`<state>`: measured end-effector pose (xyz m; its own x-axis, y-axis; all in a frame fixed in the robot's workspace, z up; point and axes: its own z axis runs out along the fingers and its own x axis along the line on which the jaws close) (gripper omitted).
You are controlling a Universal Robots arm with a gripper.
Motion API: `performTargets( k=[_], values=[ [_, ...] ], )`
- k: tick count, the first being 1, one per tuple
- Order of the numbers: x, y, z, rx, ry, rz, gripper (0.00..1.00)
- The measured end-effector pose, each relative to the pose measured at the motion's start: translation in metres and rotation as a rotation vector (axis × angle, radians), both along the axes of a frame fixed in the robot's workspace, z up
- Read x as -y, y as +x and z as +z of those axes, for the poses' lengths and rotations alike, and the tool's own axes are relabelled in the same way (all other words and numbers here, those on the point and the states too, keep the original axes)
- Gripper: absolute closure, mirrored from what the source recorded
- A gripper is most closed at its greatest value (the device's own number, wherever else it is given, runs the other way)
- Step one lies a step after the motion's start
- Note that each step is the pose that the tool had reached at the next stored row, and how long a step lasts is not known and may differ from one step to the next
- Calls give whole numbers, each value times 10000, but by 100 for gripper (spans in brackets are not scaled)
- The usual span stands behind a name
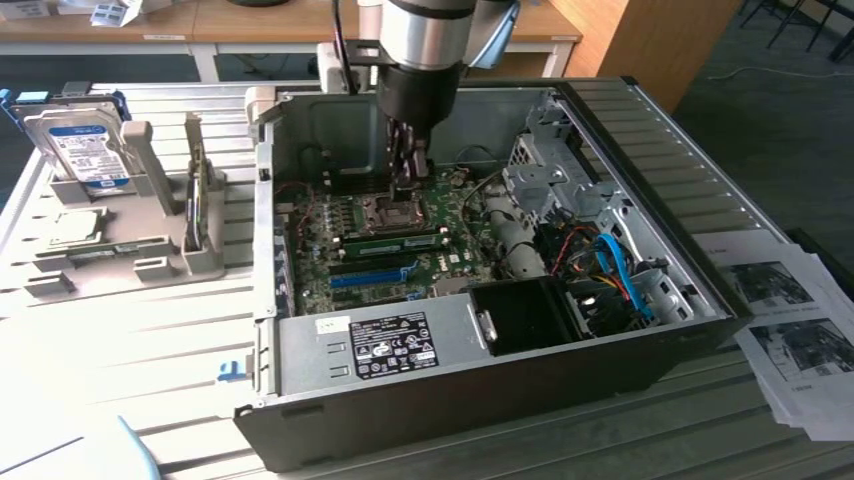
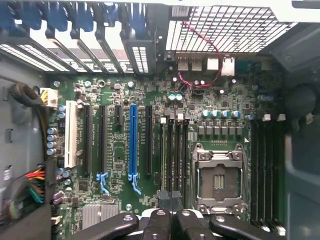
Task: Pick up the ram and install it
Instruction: 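Press down the ram until it locks into place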
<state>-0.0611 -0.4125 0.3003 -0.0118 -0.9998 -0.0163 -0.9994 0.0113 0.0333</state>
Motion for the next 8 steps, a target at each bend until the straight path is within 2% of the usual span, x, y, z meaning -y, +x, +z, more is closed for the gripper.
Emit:
performTargets(
  k=[2, 8],
  values=[
    [0, 0, 74, 0, -6, 1, 91],
    [0, 0, 205, 0, -17, 0, 91]
  ],
)
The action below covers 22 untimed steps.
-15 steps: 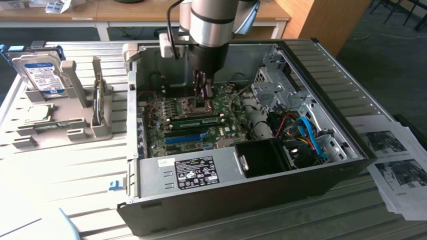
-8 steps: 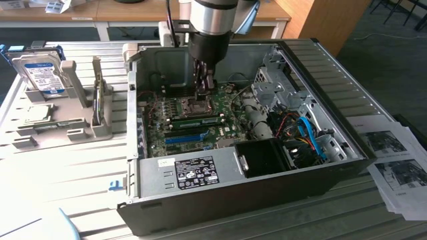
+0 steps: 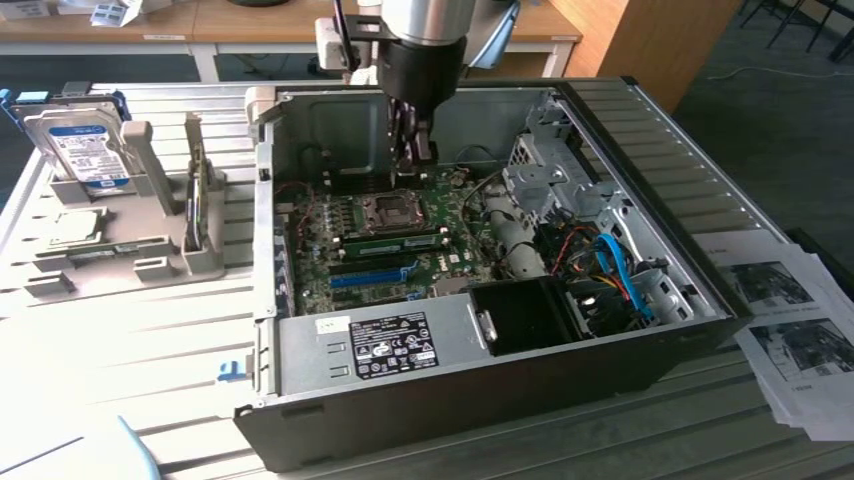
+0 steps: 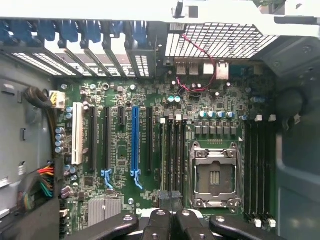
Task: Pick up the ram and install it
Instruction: 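Press down the ram until it locks into place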
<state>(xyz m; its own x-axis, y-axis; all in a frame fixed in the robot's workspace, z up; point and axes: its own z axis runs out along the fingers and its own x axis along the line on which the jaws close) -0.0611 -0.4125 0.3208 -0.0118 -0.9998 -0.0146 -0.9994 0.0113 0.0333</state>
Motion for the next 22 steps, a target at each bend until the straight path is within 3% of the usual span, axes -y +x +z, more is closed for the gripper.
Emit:
performTargets(
  k=[22],
  values=[
    [0, 0, 30, 0, 1, 0, 91]
  ],
)
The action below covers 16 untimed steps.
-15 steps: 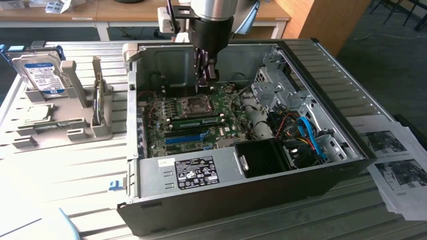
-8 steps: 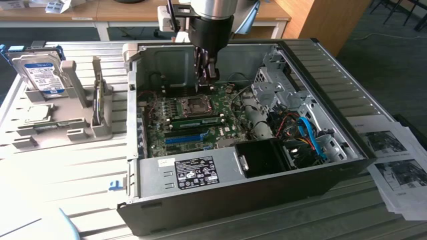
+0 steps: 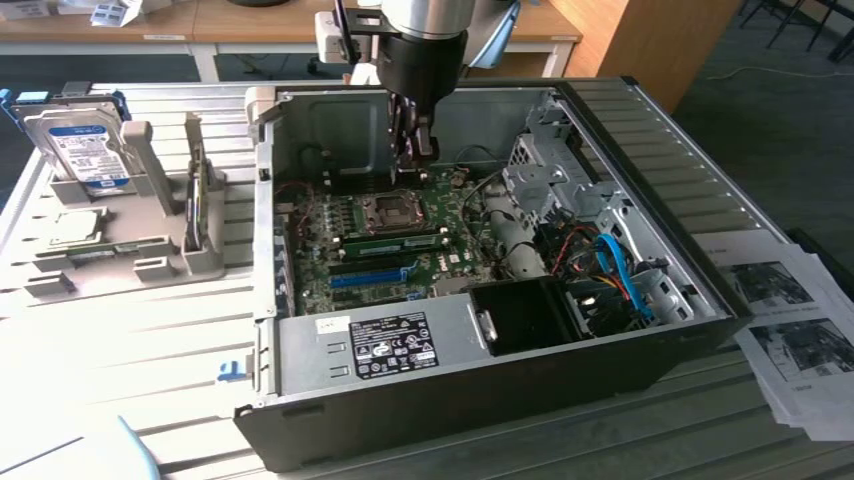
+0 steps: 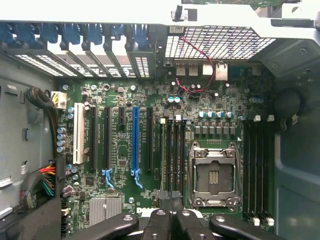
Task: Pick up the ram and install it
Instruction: 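Press down the ram until it locks into place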
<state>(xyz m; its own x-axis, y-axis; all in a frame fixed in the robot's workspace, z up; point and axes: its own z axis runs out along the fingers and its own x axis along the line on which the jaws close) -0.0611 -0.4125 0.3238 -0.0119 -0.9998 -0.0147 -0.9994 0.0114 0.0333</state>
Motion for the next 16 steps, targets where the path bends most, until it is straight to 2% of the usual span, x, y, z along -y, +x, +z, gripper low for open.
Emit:
performTargets(
  k=[10, 16],
  values=[
    [0, 0, 0, 0, 0, -157, 91],
    [0, 0, -1, -1, 0, -910, 91]
  ],
)
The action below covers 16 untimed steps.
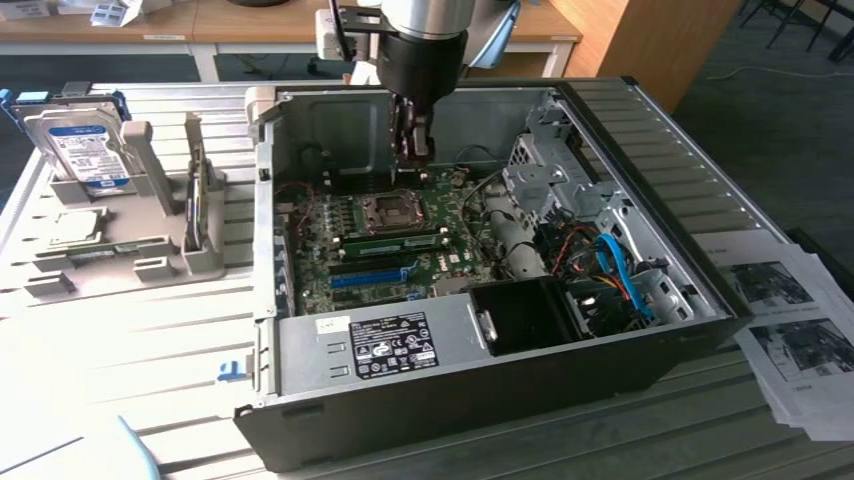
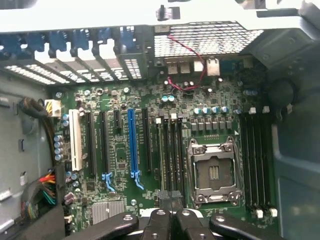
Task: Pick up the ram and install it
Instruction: 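Press down the ram until it locks into place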
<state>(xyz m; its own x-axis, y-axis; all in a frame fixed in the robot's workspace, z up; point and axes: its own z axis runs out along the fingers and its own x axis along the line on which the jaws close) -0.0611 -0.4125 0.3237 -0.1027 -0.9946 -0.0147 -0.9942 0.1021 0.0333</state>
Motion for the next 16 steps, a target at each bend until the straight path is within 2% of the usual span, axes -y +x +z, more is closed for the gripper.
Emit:
performTargets(
  k=[16],
  values=[
    [0, 0, -3, 1, 0, -2460, 91]
  ],
)
